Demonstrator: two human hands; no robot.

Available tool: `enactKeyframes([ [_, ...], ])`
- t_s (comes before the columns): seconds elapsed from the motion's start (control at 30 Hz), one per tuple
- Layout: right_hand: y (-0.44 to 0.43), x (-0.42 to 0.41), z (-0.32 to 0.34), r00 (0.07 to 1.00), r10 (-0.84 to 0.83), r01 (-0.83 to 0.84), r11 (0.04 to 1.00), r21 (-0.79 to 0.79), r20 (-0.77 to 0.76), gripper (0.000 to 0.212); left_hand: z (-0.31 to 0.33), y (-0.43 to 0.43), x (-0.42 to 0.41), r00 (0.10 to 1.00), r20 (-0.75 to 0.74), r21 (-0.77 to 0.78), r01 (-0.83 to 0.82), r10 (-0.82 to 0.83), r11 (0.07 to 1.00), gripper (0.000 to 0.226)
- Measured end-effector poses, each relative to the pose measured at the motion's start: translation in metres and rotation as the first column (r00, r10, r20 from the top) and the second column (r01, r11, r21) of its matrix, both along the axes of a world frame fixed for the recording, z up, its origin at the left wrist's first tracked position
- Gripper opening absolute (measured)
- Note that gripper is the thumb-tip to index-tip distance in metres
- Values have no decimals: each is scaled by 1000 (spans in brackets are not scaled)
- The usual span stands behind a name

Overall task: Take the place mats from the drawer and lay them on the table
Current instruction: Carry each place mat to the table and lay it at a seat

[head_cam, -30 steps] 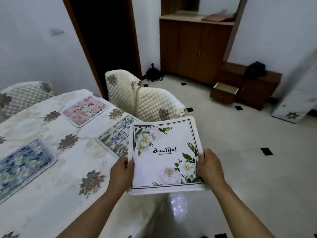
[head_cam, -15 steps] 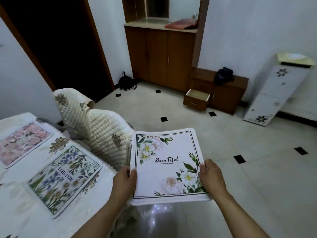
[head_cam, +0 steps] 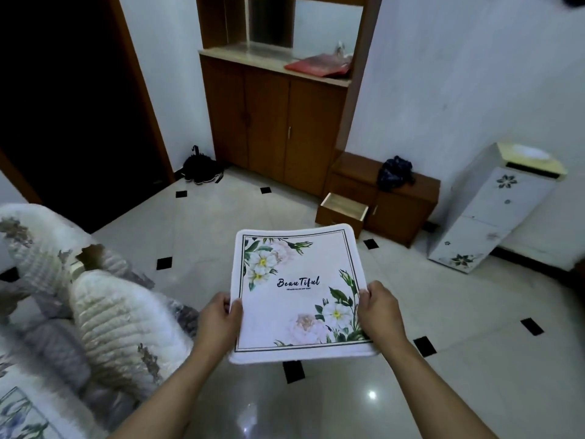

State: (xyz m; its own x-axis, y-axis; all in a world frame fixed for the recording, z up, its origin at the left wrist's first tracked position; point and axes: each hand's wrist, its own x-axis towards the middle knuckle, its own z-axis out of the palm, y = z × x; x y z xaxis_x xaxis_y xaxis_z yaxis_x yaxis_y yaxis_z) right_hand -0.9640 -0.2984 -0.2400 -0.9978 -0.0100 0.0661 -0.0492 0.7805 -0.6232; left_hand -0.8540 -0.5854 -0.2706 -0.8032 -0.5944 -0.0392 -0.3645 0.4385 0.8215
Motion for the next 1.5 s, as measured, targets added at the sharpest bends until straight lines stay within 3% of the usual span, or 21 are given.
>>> enactKeyframes([
  [0.17,-35,-92,-8,999,25,-24,999,-35,37,24,4,-34,-81,998,-16,-43,-68,67,997,25],
  [0.37,-120,-230,-31,970,240,-238,970,-52,46,24,-10,-89,-163,962,13,6,-274,274,962,20],
  [0.53,-209,-334,-34,880,473,-470,881,-52,42,24,-2,-122,-211,857,56,5,-514,512,858,21],
  [0.8,-364,-412,-31,680,732,-725,680,-106,40,28,3,-198,-237,666,59,-14,-744,743,668,29],
  [0.93,-450,-446,-39,653,757,-749,650,-128,29,29,-5,-271,-268,628,51,45,-778,776,626,23],
  [1.27,-643,-534,-17,729,684,-667,719,-197,30,29,15,-480,-360,684,4,64,-728,729,683,20],
  [1.5,-791,-568,-22,627,777,-742,619,-257,57,28,18,-598,-380,589,-34,14,-807,807,590,21],
])
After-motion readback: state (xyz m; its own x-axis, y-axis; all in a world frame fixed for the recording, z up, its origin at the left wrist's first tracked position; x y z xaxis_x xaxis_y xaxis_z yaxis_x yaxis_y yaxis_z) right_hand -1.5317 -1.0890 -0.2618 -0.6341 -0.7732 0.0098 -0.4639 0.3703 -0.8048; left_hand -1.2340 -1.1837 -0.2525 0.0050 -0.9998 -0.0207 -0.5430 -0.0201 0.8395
